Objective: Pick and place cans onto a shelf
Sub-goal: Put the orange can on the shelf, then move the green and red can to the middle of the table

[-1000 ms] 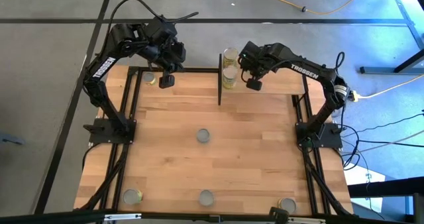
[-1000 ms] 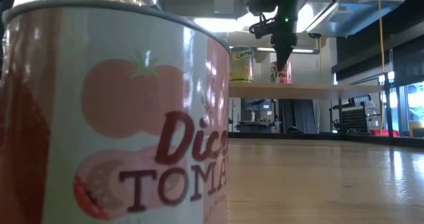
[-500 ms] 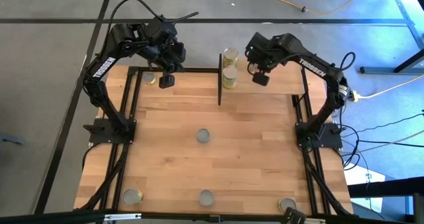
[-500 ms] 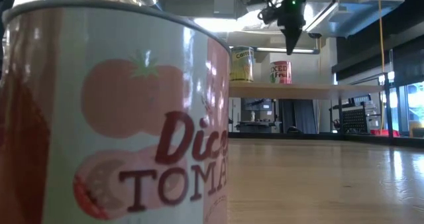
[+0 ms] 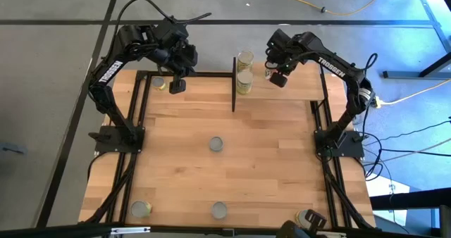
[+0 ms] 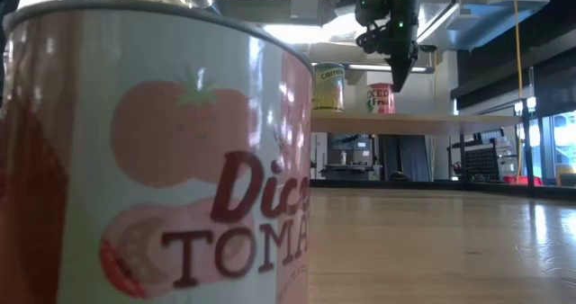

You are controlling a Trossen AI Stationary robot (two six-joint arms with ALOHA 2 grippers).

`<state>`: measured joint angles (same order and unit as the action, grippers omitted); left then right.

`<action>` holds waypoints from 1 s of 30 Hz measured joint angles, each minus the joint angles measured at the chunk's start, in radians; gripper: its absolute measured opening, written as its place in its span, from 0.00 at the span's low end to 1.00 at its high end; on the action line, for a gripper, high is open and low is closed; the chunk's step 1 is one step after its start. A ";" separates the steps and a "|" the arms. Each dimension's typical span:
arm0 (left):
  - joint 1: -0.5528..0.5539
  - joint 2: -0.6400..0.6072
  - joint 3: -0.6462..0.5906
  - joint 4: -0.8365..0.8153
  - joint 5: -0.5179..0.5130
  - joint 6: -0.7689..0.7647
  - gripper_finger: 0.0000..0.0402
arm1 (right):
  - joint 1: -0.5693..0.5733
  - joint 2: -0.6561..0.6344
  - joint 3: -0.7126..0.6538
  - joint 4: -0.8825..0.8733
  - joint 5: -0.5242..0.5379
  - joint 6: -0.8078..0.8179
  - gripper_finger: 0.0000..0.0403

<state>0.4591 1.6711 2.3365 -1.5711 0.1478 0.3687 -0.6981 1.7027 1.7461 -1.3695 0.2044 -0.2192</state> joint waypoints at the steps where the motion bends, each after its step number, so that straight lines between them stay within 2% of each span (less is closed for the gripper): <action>1: 0.000 0.000 0.000 0.000 0.000 0.000 0.00 | -0.003 0.000 -0.010 0.016 -0.014 -0.001 0.00; 5: 0.000 0.000 0.000 0.000 0.000 0.000 0.00 | -0.006 0.001 -0.042 0.073 -0.064 -0.005 0.00; 16: 0.000 0.000 0.000 0.000 0.000 -0.001 0.00 | -0.006 0.001 -0.070 0.170 -0.068 -0.033 0.00; 20: 0.000 0.000 0.000 0.000 -0.001 -0.002 0.00 | -0.005 0.001 -0.064 0.119 -0.069 -0.044 0.00; 24: 0.000 0.000 0.000 0.000 -0.017 -0.011 0.00 | 0.015 -0.009 0.002 0.013 -0.074 -0.057 0.00; 30: 0.000 0.000 0.000 0.000 -0.070 -0.156 0.00 | 0.050 -0.045 0.084 -0.073 -0.110 -0.067 0.00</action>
<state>0.4588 1.6711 2.3365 -1.5711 0.0775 0.2128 -0.6480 1.6573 1.8298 -1.4421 0.0947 -0.2862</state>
